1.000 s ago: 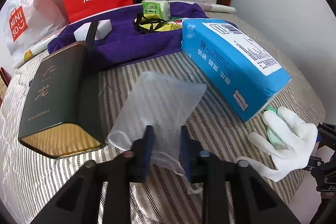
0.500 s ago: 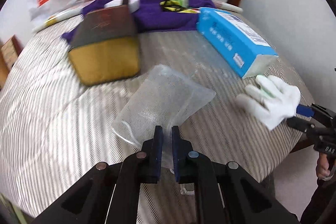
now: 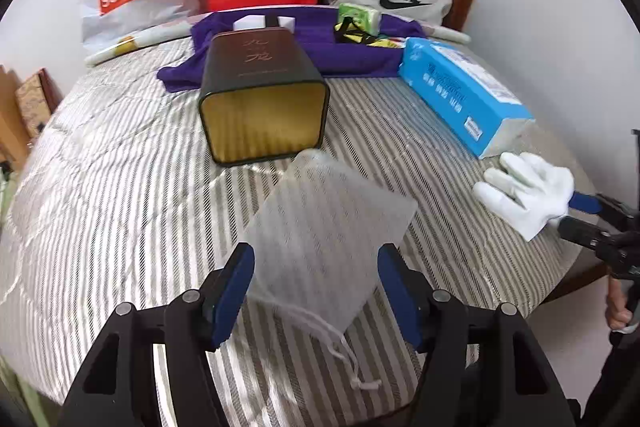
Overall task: Organize soft objects
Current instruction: 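Grasp the mesh bag with the left tool while the right tool grasps the white gloves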
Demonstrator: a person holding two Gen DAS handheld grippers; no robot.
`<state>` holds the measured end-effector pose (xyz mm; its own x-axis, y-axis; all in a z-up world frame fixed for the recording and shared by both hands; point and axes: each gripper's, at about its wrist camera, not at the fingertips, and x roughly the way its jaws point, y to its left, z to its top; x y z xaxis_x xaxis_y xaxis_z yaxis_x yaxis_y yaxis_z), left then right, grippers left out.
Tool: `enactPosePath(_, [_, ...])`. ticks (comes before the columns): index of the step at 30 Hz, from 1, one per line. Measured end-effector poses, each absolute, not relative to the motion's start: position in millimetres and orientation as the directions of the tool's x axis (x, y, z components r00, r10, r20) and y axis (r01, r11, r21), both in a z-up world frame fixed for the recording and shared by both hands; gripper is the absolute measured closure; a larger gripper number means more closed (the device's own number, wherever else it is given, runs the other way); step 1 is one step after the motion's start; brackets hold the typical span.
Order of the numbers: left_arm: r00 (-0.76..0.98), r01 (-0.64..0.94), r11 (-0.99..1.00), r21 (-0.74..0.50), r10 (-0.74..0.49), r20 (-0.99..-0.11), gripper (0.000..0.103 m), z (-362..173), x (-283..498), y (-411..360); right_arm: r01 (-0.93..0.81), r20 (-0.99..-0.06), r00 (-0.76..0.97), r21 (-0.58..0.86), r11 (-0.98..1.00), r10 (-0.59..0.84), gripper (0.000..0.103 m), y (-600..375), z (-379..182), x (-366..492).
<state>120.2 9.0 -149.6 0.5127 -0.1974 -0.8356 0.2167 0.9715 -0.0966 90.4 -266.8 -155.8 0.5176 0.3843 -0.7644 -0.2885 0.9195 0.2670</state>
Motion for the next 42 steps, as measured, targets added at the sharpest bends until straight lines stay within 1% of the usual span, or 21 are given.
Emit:
enactPosePath(4, [0.516,0.258,0.962,-0.087,-0.213,-0.830,0.039,-153,133,12,-0.266,-0.775,0.494,0.297,0.917,0.394,0.021,-262,-162,101])
enactPosePath(7, [0.483,0.300,0.946,-0.122,-0.261,-0.836,0.039,-158,141,10,-0.273,-0.777,0.498,0.282,0.920,0.386,0.021,-254,-162,106])
enactPosePath(8, [0.469,0.311,0.940,-0.142,-0.282,-0.837,0.034,-160,143,9,-0.275,-0.777,0.499,0.276,0.921,0.383,0.021,-251,-162,107])
enactPosePath(10, [0.472,0.338,0.929,-0.148,-0.304,-0.828,0.028,-161,140,6,-0.277,-0.782,0.496,0.270,0.922,0.378,0.021,-246,-164,111])
enactPosePath(11, [0.470,0.351,0.925,-0.144,-0.307,-0.828,0.023,-162,139,3,-0.276,-0.785,0.492,0.269,0.923,0.376,0.021,-243,-166,113])
enactPosePath(14, [0.479,0.384,0.917,-0.107,-0.297,-0.826,0.016,-165,134,-5,-0.265,-0.792,0.482,0.277,0.924,0.376,0.019,-237,-170,119])
enactPosePath(17, [0.494,0.407,0.912,-0.049,-0.265,-0.828,0.016,-167,129,-11,-0.263,-0.797,0.486,0.258,0.930,0.359,0.013,-229,-171,123])
enactPosePath(21, [0.503,0.411,0.912,-0.020,-0.245,-0.829,0.016,-168,129,-11,-0.256,-0.811,0.504,0.188,0.948,0.297,0.013,-219,-174,125])
enactPosePath(26, [0.520,0.409,0.912,-0.017,-0.249,-0.817,0.023,-168,130,-5,-0.267,-0.836,0.516,0.049,0.963,0.186,0.013,-204,-179,122])
enactPosePath(29, [0.522,0.398,0.916,-0.042,-0.264,-0.811,0.027,-167,131,0,-0.243,-0.837,0.509,0.085,0.966,0.201,0.013,-210,-178,125])
enactPosePath(31, [0.514,0.392,0.918,-0.057,-0.270,-0.814,0.028,-166,133,3,-0.242,-0.835,0.515,0.078,0.967,0.196,0.013,-209,-178,124])
enactPosePath(33, [0.504,0.399,0.915,-0.060,-0.274,-0.819,0.028,-166,135,2,-0.246,-0.825,0.536,0.052,0.968,0.181,0.012,-206,-180,121])
enactPosePath(35, [0.498,0.412,0.909,-0.065,-0.284,-0.819,0.028,-166,135,3,-0.230,-0.815,0.548,0.072,0.970,0.191,0.012,-209,-180,120])
enactPosePath(39, [0.486,0.434,0.899,-0.061,-0.290,-0.824,0.028,-165,135,3,-0.221,-0.808,0.559,0.068,0.973,0.183,0.013,-207,-180,121])
enactPosePath(40, [0.486,0.432,0.900,-0.062,-0.290,-0.825,0.028,-165,135,3,-0.213,-0.806,0.565,0.067,0.975,0.179,0.014,-208,-180,121])
enactPosePath(42, [0.491,0.425,0.903,-0.062,-0.287,-0.823,0.028,-165,134,3,-0.197,-0.802,0.574,0.063,0.978,0.167,0.022,-208,-179,120])
